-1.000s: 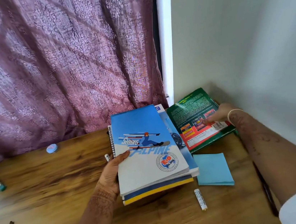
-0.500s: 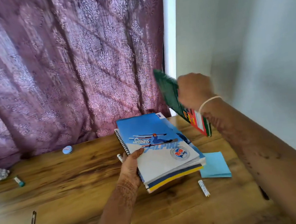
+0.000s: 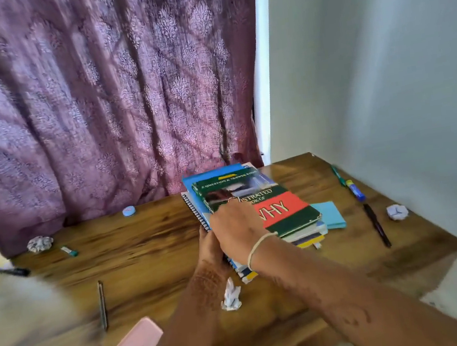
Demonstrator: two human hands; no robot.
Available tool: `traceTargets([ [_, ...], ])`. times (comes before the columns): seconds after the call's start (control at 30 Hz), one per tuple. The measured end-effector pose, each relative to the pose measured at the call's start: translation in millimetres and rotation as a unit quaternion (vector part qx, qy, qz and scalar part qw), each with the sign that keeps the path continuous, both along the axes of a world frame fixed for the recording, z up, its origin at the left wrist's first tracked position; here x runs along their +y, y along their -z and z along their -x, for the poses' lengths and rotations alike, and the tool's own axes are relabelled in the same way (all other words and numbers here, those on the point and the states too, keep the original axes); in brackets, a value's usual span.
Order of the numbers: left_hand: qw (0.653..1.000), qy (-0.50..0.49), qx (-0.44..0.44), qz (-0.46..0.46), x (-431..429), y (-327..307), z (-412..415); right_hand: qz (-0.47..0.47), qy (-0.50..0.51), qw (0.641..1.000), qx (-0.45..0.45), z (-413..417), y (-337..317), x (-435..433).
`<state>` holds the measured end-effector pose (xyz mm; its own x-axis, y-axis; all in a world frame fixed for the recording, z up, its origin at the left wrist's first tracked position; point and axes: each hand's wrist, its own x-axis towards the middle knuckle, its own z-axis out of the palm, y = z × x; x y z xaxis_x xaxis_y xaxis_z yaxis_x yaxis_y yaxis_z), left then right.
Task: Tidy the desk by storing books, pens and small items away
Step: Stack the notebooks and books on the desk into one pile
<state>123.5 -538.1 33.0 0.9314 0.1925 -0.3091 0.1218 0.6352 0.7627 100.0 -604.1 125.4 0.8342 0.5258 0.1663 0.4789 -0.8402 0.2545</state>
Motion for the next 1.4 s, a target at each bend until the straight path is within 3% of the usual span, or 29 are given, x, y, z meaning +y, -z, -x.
traceTargets([
  [0.13, 0.999, 0.036, 0.037, -0.001, 14.3, 7.6, 36.0, -0.137, 0.032, 0.987, 0.074, 25.7, -5.7, -12.5],
  [0.33, 0.996, 0.062, 0.059, 0.018, 26.9, 24.3, 66.0, -0.279, 0.232, 0.927, 0.097, 13.9, 21.5, -98.7],
  [0.37, 0.996, 0.073, 0.053, 0.025, 26.3, 25.9, 69.6, -0.334, 0.278, 0.887, 0.159, 13.2, 27.7, -113.3],
  [0.4, 0.995, 0.082, 0.05, 0.027, 24.9, 28.2, 71.7, -0.404, 0.314, 0.824, 0.242, 13.7, 32.1, -124.5],
  [0.47, 0.994, 0.097, 0.042, 0.02, 17.1, 32.3, 76.8, -0.552, 0.331, 0.662, 0.382, 20.1, 39.8, -143.2],
  [0.5, 0.993, 0.109, 0.041, 0.017, 12.2, 35.7, 77.7, -0.598, 0.328, 0.601, 0.416, 24.8, 44.0, -151.4],
  [0.57, 0.992, 0.12, 0.041, 0.01, 1.5, 36.4, 83.8, -0.635, 0.321, 0.548, 0.439, 32.9, 54.2, -166.6],
  [0.87, 0.982, 0.152, 0.087, -0.064, -40.6, 57.2, 95.8, -0.636, 0.327, 0.528, 0.458, 42.7, 93.4, -207.6],
  [1.1, 0.97, 0.118, 0.107, -0.184, -48.1, 64.8, 92.3, -0.631, 0.3, 0.55, 0.458, 25.3, 115.8, -216.5],
  [1.4, 0.967, 0.059, 0.103, -0.225, -45.7, 64.3, 98.0, -0.614, 0.267, 0.565, 0.482, 3.1, 129.2, -199.6],
])
